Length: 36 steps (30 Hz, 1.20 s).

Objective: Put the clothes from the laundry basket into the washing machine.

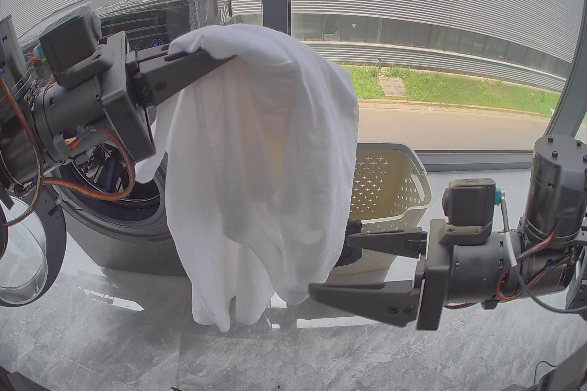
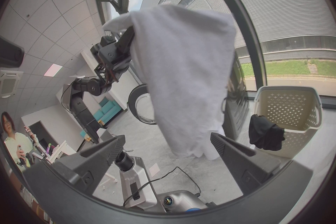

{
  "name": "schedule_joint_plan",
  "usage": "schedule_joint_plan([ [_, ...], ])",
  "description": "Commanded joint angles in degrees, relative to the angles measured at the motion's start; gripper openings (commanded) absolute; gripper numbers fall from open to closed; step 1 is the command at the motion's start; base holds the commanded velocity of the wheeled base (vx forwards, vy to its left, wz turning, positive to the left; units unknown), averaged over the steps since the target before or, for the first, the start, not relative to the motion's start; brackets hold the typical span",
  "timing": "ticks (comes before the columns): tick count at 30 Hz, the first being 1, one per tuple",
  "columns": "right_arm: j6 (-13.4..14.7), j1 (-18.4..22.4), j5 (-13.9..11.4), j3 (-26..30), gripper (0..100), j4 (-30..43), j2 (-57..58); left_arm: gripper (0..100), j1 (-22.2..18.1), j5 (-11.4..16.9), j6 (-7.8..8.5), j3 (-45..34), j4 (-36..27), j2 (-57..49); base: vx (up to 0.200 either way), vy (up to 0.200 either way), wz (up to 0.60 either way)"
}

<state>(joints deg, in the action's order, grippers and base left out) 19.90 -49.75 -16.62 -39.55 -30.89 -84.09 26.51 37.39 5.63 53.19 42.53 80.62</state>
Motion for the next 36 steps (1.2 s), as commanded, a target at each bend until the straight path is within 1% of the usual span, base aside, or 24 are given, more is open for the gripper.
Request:
schedule_joint_plan([
  [1,-0.03,-2.98,0.09,-1.59,100,-0.31,-4.85,0,0.03,-0.3,-0.18,0.51,0.01,-0.02,0.0,0.0,0.0],
  [6,0.14,-2.19,0.88,-2.29,100,-0.57,-10.22,0,0.03,-0.65,-0.27,1.3,0.01,-0.02,0.0,0.0,0.0],
  [10,0.32,-1.4,2.99,-4.22,100,-0.66,-12.5,0,0.03,-0.65,-0.18,1.3,0.01,-0.11,0.0,0.0,0.0],
  [11,0.32,-1.23,3.17,-4.49,100,-0.66,-12.68,0,0.03,-0.65,-0.18,1.3,0.01,-0.11,0.0,0.0,0.0],
  [12,0.32,-0.44,3.61,-5.1,100,-0.93,-13.12,0,0.03,-0.65,-0.27,1.3,0.01,-0.2,0.0,0.0,0.0],
  [19,0.14,0.44,3.87,-6.07,100,-4.44,-12.59,0,0.03,-0.56,-0.18,0.69,0.01,-0.28,0.0,0.0,0.0],
  [22,-0.12,0.36,3.87,-5.63,100,-4.44,-12.24,0,0.03,-0.56,-0.18,0.87,0.01,-0.2,0.0,0.0,0.0],
  [23,-0.38,0.09,3.87,-5.54,0,-4.53,-11.8,0,0.03,-0.56,-0.18,0.87,0.01,-0.11,0.0,0.0,0.0],
  [27,-0.38,-0.35,3.43,-6.16,0,-4.53,-11.71,0,0.03,-0.56,-0.27,0.69,0.01,-0.11,0.0,0.0,0.0],
  [36,-0.38,-0.52,3.52,-6.16,0,-4.62,-10.74,0,-0.06,-0.56,-0.36,0.43,0.01,-0.11,0.0,0.0,0.0],
])
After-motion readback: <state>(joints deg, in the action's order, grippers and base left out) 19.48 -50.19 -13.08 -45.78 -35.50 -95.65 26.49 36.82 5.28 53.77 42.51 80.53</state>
